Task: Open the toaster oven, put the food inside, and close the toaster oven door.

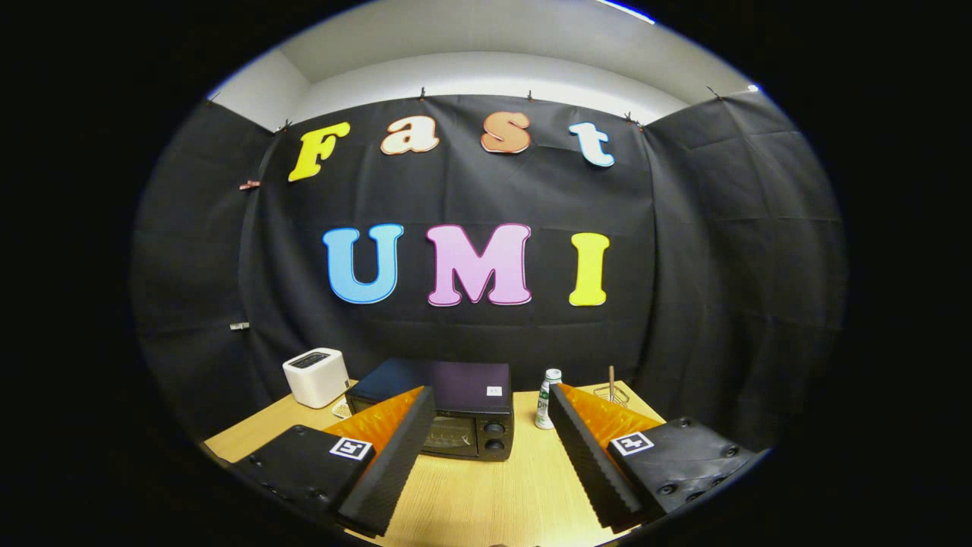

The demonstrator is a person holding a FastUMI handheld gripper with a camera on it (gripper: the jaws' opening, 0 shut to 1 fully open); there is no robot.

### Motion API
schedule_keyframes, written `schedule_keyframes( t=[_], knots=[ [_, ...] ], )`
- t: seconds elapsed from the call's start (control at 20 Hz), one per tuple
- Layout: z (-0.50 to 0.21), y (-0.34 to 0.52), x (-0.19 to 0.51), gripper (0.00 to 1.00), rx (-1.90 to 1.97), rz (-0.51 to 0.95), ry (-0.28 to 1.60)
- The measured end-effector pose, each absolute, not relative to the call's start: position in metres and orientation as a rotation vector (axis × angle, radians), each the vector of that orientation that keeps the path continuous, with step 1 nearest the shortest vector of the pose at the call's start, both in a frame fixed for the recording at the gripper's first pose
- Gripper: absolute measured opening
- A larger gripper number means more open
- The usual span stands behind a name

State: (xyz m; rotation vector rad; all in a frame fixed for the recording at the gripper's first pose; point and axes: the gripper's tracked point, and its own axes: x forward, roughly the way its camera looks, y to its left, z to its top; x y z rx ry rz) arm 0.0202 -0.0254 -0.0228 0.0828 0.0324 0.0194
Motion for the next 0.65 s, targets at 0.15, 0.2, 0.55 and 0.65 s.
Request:
schedule_keyframes(
  t=[0.15, 0.2, 0.55, 0.65],
  knots=[
    [-0.016, -0.038, 0.002, 0.98, 0.110, -0.017, 0.025],
    [-0.014, -0.039, -0.003, 0.98, 0.124, -0.026, 0.025],
    [-0.007, -0.044, -0.032, 0.98, 0.136, -0.055, 0.018],
    [-0.004, -0.041, -0.039, 0.98, 0.139, -0.048, 0.017]
  ],
)
